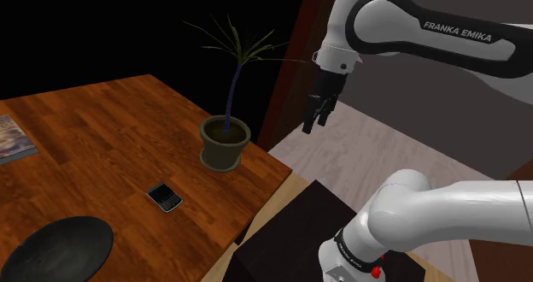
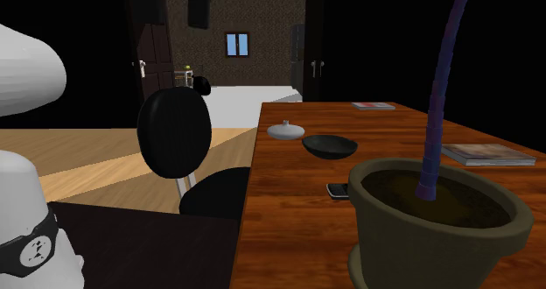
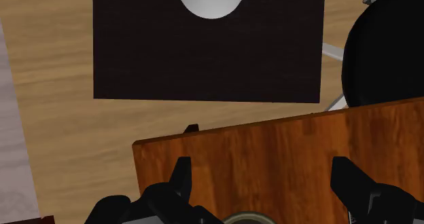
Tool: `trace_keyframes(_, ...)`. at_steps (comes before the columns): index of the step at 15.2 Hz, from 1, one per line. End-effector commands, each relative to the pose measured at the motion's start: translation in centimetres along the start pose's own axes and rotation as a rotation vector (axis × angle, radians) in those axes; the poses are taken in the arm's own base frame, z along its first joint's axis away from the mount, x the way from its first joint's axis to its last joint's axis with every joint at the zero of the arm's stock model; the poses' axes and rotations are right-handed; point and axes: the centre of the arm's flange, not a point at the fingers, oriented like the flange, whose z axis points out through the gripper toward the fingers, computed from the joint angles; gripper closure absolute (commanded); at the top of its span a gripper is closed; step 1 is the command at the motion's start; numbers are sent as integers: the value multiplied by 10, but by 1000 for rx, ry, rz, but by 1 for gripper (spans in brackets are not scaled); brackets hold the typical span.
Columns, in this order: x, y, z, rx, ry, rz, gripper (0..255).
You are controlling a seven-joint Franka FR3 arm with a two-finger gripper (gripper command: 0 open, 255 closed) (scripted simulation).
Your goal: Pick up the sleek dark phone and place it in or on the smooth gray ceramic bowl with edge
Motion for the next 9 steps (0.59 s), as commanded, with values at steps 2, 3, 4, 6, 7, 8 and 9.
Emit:
trace_keyframes(2,8,-7,8,-1,3,-8,0)
trace_keyframes(3,16,-14,15,-3,6,-15,0)
trace_keyframes(4,24,-20,23,-4,10,-23,0)
trace_keyframes(6,40,-34,38,-7,16,-38,0)
trace_keyframes(7,48,-41,45,-8,19,-45,0)
trace_keyframes(8,56,-48,53,-9,23,-53,0)
trace_keyframes(9,64,-55,60,-11,26,-60,0)
